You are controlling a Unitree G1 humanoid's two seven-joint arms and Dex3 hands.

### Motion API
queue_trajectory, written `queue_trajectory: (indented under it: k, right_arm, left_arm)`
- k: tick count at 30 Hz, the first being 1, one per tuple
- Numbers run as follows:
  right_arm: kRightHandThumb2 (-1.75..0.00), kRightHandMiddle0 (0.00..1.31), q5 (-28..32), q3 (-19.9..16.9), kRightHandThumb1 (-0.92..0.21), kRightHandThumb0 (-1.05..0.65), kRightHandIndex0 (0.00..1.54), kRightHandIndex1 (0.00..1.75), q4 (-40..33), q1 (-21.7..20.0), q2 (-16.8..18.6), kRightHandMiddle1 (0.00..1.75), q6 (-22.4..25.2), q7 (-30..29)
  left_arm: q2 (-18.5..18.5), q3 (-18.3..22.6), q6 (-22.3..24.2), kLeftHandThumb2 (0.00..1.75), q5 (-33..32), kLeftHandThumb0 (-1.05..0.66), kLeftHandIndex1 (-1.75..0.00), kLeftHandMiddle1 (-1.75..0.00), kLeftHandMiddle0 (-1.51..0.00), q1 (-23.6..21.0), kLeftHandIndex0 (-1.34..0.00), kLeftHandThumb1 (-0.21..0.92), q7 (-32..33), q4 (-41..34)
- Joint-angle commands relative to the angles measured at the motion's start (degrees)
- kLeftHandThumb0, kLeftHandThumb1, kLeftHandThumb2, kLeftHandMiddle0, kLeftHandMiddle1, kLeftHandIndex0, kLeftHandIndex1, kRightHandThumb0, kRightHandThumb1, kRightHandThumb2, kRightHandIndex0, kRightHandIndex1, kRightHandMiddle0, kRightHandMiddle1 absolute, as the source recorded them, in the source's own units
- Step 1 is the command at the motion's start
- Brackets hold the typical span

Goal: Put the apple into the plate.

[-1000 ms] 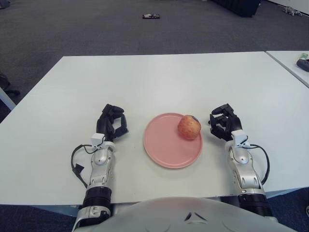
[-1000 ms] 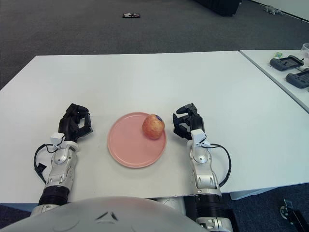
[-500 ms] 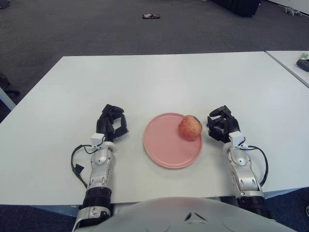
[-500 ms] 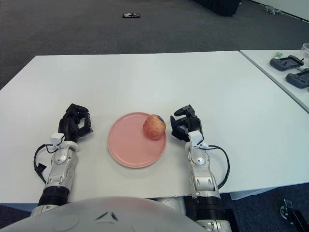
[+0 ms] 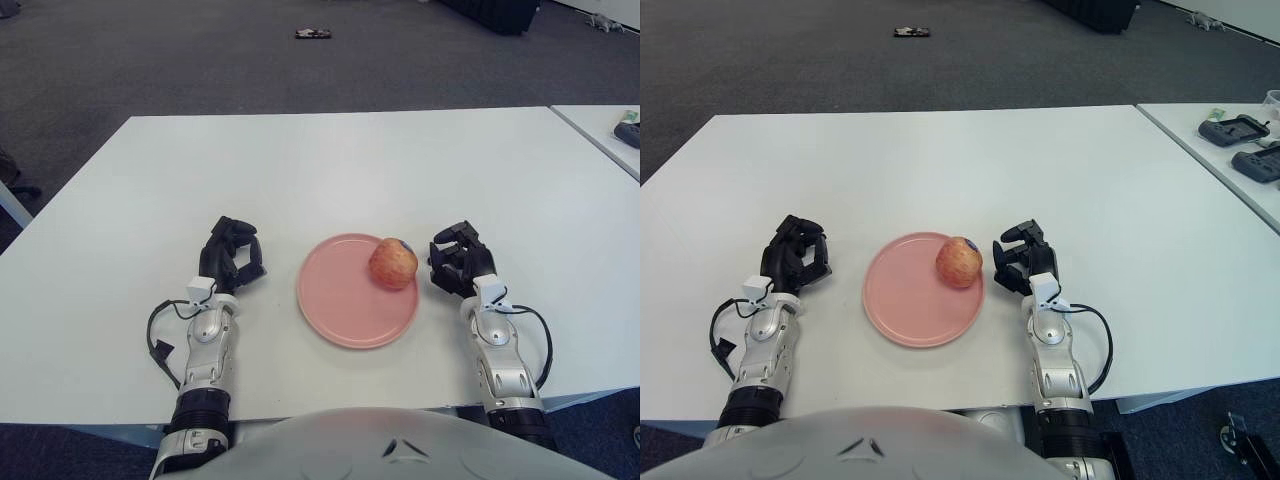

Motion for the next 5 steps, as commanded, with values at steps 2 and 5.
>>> queue_trajectory:
  k: [2, 5]
  right_arm:
    - [-0.95, 0.38, -0.7, -0.8, -0.61, -0.39, 0.60, 1.52, 1.1, 0.0, 1.7, 1.75, -2.7, -3.2]
    - [-0.95, 0.38, -1.0, -1.0, -0.62, -0.39, 0.60, 1.53, 1.7, -0.2, 2.3, 1.75, -3.9, -4.7]
  left_arm:
    - [0.4, -0.1, 1.3, 1.22, 0.5, -0.45, -1.75, -1.75, -0.96, 0.6, -0.54, 0.41, 0.0, 0.1]
    - [0.5, -0.1, 1.8, 1.22, 0.4, -0.45, -1.75, -1.75, -0.96, 0.6, -0.54, 0.40, -0.1, -0.1]
